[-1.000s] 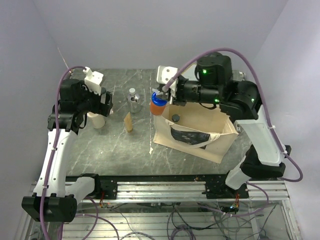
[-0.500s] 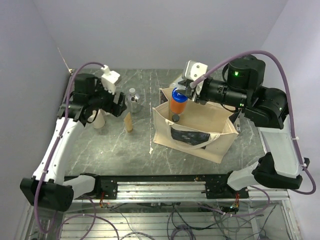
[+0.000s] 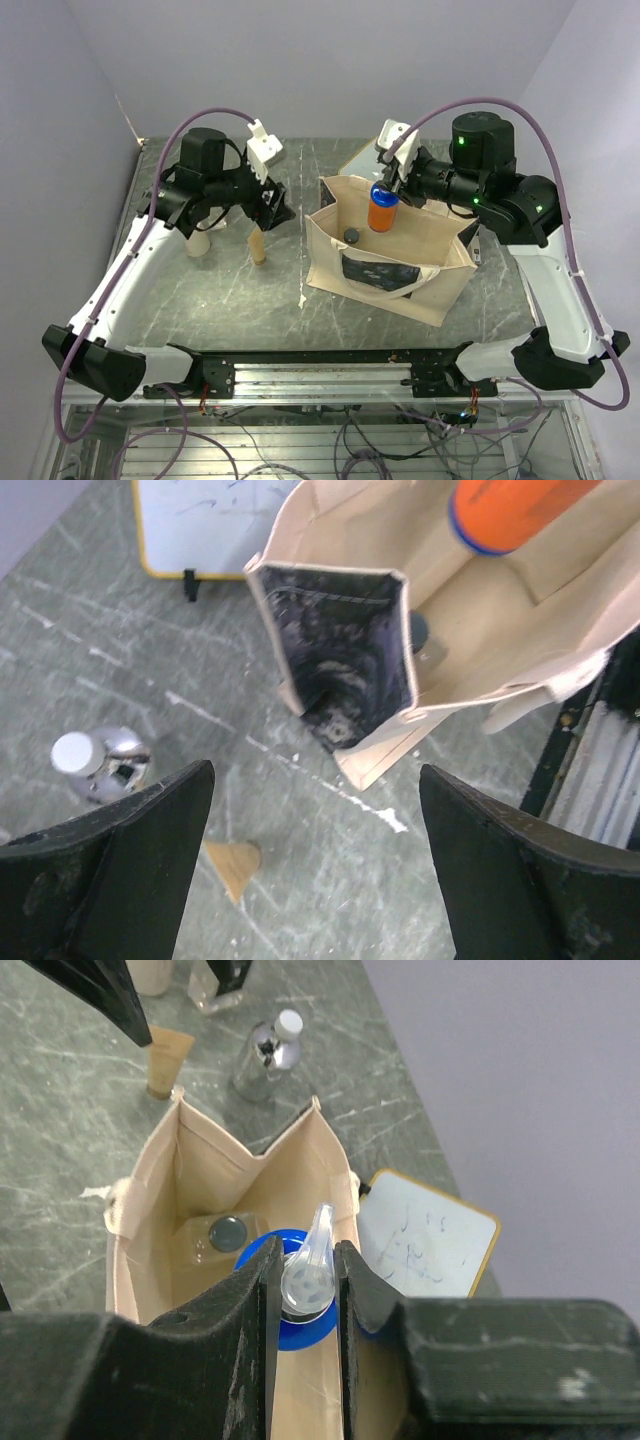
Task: Place the personal care products into the canvas bag
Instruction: Place the care product in the canvas bag.
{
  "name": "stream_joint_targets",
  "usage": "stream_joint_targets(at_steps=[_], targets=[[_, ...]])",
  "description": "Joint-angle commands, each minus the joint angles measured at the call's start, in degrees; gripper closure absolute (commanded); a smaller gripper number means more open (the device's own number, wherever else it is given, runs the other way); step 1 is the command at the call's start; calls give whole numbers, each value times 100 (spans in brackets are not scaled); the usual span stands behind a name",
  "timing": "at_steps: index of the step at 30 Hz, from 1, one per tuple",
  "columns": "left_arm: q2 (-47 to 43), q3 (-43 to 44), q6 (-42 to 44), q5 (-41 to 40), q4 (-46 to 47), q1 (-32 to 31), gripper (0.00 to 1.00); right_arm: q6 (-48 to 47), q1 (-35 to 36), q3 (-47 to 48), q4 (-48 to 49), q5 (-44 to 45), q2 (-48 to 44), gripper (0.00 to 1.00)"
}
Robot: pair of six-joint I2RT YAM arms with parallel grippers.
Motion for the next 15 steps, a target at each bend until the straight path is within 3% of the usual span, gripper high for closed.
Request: stream_joint_targets(at_steps=[1,7,15], targets=[[21,203,-588,541,548,-213,8,-111,-378,-331,681,-340,-316,100],[238,305,-1083,-72,946,-699,14,-468,-666,-1141,862,-689,-500,100],[621,288,-1277,-641,984,-1196,27,-649,-915,-1399,712,-1096,-323,100]])
